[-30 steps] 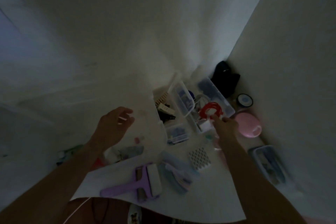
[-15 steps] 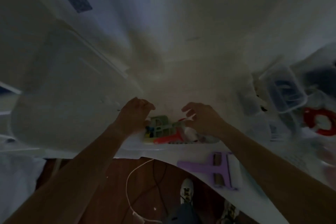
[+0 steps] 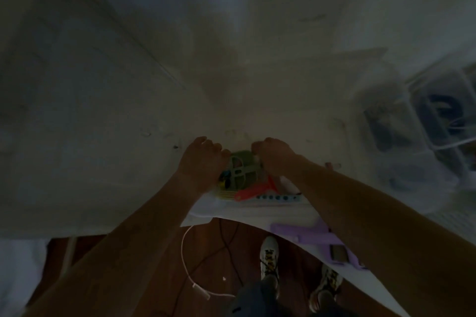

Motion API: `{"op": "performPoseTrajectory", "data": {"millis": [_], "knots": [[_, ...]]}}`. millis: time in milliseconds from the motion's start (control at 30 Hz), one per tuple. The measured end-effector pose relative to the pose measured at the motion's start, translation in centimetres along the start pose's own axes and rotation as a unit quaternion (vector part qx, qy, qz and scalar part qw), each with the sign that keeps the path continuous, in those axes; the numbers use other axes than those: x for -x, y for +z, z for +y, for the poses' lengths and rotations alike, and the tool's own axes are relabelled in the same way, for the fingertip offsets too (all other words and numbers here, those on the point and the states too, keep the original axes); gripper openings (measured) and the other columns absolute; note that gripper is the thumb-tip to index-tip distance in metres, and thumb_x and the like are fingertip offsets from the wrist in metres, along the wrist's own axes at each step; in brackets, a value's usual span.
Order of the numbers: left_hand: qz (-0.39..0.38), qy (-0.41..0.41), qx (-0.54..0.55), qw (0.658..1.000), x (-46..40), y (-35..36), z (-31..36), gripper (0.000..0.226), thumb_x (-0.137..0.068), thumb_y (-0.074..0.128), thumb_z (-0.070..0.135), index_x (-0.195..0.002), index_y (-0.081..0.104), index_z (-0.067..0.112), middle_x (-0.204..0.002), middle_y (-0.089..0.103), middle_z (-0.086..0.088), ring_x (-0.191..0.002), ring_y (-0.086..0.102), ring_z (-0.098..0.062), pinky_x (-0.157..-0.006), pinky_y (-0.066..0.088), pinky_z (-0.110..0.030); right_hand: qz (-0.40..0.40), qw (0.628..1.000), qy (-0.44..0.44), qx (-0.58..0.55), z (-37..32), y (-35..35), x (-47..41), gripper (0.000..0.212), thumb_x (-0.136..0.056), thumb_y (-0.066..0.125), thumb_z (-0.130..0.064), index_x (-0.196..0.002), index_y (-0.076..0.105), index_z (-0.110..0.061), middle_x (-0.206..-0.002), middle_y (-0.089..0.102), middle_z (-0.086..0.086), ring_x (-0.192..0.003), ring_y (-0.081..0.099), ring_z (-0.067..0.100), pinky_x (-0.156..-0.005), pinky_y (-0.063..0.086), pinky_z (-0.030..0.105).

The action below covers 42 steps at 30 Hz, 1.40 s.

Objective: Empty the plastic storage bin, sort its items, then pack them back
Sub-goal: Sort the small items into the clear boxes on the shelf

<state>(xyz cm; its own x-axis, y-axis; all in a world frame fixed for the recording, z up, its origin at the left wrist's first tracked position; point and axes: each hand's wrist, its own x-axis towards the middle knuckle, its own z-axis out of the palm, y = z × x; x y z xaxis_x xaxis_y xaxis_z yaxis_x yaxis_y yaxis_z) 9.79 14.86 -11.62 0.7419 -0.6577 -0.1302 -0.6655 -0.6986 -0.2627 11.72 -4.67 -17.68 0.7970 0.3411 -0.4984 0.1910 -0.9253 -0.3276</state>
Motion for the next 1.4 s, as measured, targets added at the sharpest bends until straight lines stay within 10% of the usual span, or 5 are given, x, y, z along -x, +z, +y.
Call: {"op": "performPoseTrajectory", "data": {"millis": [267,533,967,1200,1400], "knots": [[-0.143,-0.205,0.295,0.922,-3.1,0.1,0.2,0.059,-0.091,0.06,0.017,-0.144,0.034,0.006,-0.131,0.053,-0.016,-0.116,0.053,-0.03,-0.095,0.047,-0.038,0.041,0.994,0.019,-0.103,6.0,-4.2,1.8,0.024,-0.089,0.064,-0.015,-0.112,0.071,-0.015,-0.111,0.069,0.007,-0.097,0.065,0.024,-0.079,0.049,0.03],[-0.055,-0.391,0.747,0.534,-6.8,-0.2,2.2,0.052,-0.084,0.075,0.026,-0.13,0.054,0.01,-0.116,0.065,-0.006,-0.105,0.064,-0.024,-0.083,0.055,-0.028,0.096,0.941,0.04,-0.323,9.9,-6.5,5.7,0.026,-0.081,0.079,-0.008,-0.106,0.073,-0.006,-0.1,0.072,0.01,-0.09,0.068,0.022,-0.082,0.054,0.031],[0.051,-0.34,0.844,0.412,-8.9,-2.0,5.4,0.027,-0.084,0.069,0.001,-0.108,0.067,0.013,-0.096,0.073,-0.008,-0.083,0.07,-0.018,-0.074,0.056,-0.028,0.165,0.875,0.056,-0.452,10.2,-7.3,8.3,0.026,-0.083,0.078,-0.02,-0.105,0.072,-0.007,-0.077,0.076,0.005,-0.062,0.071,0.023,-0.048,0.047,0.019],[0.006,-0.394,0.917,0.064,-9.9,-3.5,8.1,0.052,-0.09,0.059,0.046,-0.121,0.062,0.005,-0.12,0.065,-0.019,-0.112,0.063,-0.035,-0.101,0.047,-0.049,0.246,0.81,0.06,-0.53,9.5,-8.1,9.7,0.024,-0.087,0.073,-0.022,-0.104,0.064,-0.008,-0.081,0.075,0.006,-0.069,0.073,0.027,-0.052,0.053,0.034],[0.091,-0.289,0.948,0.096,-10.7,-5.9,10.1,0.03,-0.087,0.065,0.012,-0.116,0.067,0.006,-0.113,0.069,-0.016,-0.105,0.068,-0.031,-0.097,0.052,-0.043,0.304,0.749,0.06,-0.586,8.2,-7.9,10.5,0.023,-0.092,0.067,-0.023,-0.107,0.061,-0.006,-0.092,0.074,0.009,-0.072,0.073,0.02,-0.054,0.051,0.031]]}}
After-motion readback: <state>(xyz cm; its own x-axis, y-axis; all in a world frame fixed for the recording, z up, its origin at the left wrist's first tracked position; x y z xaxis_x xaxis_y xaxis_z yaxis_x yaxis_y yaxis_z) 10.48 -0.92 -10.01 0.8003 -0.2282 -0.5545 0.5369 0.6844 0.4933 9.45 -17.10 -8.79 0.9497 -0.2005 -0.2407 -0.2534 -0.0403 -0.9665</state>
